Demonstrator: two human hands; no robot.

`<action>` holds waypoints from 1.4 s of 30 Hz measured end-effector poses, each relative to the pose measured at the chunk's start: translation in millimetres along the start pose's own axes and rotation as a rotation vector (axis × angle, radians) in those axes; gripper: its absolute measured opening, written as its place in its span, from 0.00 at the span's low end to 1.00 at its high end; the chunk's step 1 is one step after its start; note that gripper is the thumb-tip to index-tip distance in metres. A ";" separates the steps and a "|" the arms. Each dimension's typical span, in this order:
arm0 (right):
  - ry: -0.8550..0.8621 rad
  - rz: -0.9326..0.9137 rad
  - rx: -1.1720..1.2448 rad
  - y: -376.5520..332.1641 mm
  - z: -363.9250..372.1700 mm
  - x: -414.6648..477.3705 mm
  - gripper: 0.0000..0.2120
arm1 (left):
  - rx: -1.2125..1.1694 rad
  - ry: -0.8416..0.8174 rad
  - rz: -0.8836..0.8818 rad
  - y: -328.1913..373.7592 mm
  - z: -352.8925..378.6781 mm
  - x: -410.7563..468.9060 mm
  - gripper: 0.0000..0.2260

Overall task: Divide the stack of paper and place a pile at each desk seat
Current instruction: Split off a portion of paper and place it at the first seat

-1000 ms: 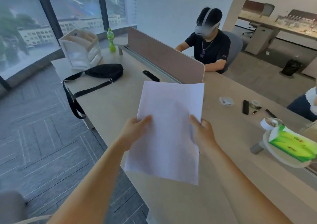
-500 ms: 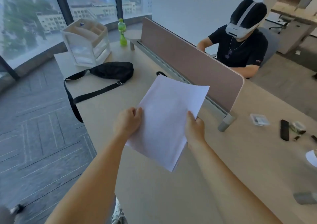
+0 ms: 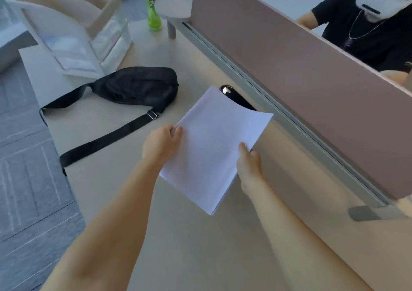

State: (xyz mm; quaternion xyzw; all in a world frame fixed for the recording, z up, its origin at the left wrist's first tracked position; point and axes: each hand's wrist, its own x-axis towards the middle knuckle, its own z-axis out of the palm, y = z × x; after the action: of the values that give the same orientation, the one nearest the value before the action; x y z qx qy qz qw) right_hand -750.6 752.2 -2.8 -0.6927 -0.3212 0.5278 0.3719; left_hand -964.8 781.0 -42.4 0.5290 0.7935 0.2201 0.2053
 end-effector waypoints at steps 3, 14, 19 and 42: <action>-0.020 0.055 -0.079 4.1 21.3 45.3 0.17 | 0.058 -0.013 0.045 -7.9 18.3 47.6 0.19; -0.091 0.183 -0.019 5.5 25.6 124.4 0.11 | 0.371 -0.055 0.155 -13.0 49.8 139.1 0.20; -0.051 0.242 -0.218 -2.0 6.9 131.5 0.15 | 0.312 0.005 0.183 12.3 55.0 159.2 0.26; -0.068 0.110 0.210 0.7 12.9 140.1 0.30 | -0.077 -0.271 0.029 107.1 91.5 192.6 0.29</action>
State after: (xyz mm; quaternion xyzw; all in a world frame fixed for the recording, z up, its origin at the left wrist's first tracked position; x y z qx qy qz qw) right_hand -729.9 871.5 -74.5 -0.6481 -0.2380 0.6014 0.4020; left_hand -902.1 1009.0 -74.6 0.5569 0.7418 0.1801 0.3275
